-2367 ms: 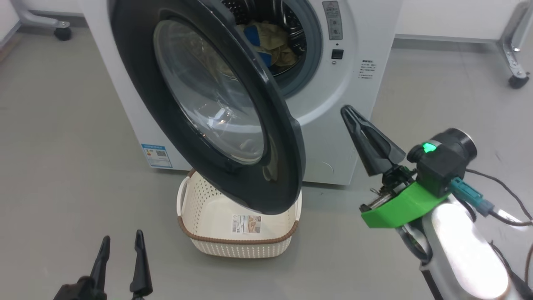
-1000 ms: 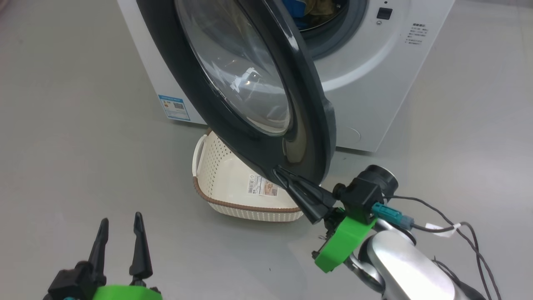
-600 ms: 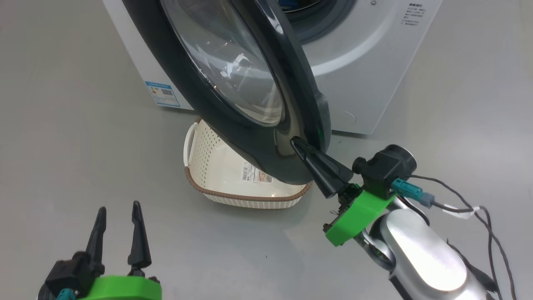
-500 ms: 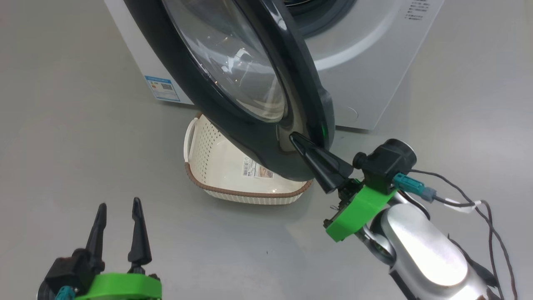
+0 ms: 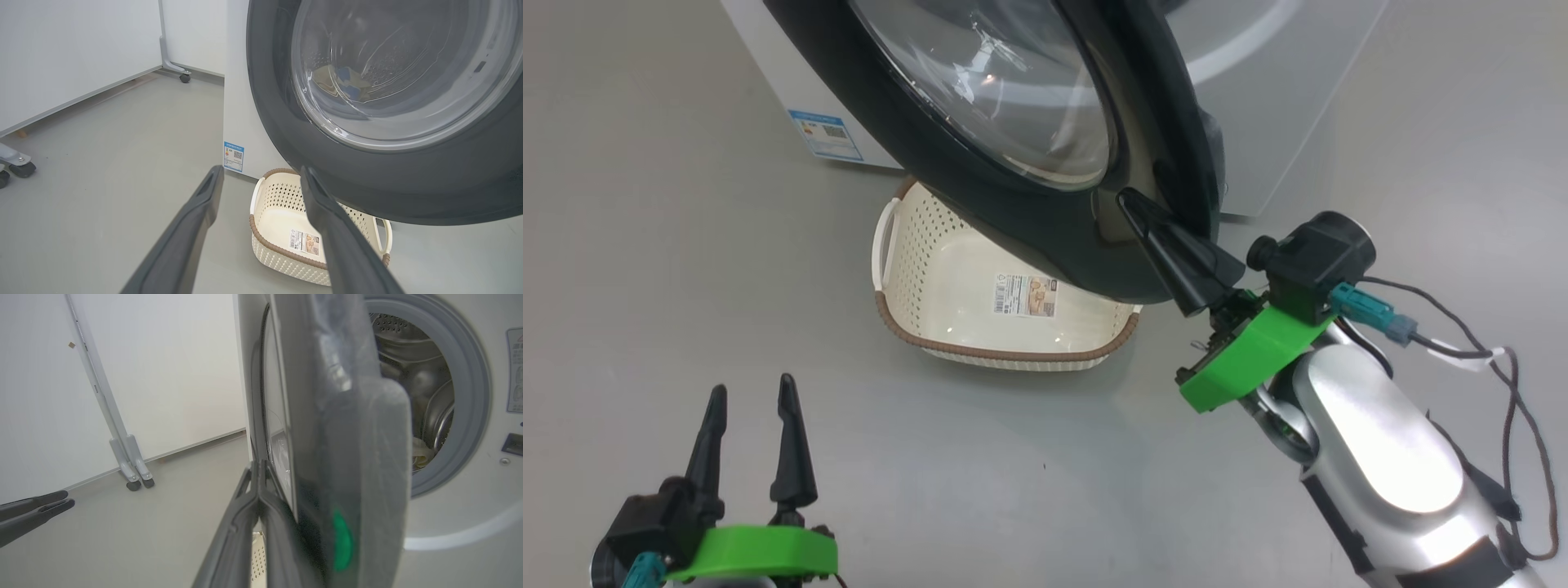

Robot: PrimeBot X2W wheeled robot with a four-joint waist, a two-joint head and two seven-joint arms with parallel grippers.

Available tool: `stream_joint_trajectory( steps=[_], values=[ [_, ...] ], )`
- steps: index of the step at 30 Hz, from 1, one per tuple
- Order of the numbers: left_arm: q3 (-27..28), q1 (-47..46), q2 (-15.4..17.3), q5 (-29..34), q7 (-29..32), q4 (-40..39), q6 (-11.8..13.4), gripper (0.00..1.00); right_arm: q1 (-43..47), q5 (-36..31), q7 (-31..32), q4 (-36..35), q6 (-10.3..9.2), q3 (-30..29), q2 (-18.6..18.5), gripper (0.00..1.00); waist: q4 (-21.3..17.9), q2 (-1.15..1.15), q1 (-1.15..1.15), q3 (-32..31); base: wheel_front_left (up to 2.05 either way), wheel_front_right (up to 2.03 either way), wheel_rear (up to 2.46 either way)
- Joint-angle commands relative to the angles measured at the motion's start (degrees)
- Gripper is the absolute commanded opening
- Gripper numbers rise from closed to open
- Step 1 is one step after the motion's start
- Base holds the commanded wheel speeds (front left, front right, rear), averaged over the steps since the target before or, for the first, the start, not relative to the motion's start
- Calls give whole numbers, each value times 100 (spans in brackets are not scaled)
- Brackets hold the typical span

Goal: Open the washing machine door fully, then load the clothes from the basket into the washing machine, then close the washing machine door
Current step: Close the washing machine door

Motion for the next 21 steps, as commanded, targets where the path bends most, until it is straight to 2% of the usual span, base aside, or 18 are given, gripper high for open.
stream_joint_trajectory(
  steps=[1,21],
  values=[
    [207,-200,29,57,-63,-217,9,100,-268,-63,-32,-145,21,-59,85,0,-16,0,0,90,0,0,0],
    [242,-387,29,140,-63,-334,28,100,-1136,-313,-32,-85,21,-570,-19,0,-188,0,0,690,0,0,0]
  ],
)
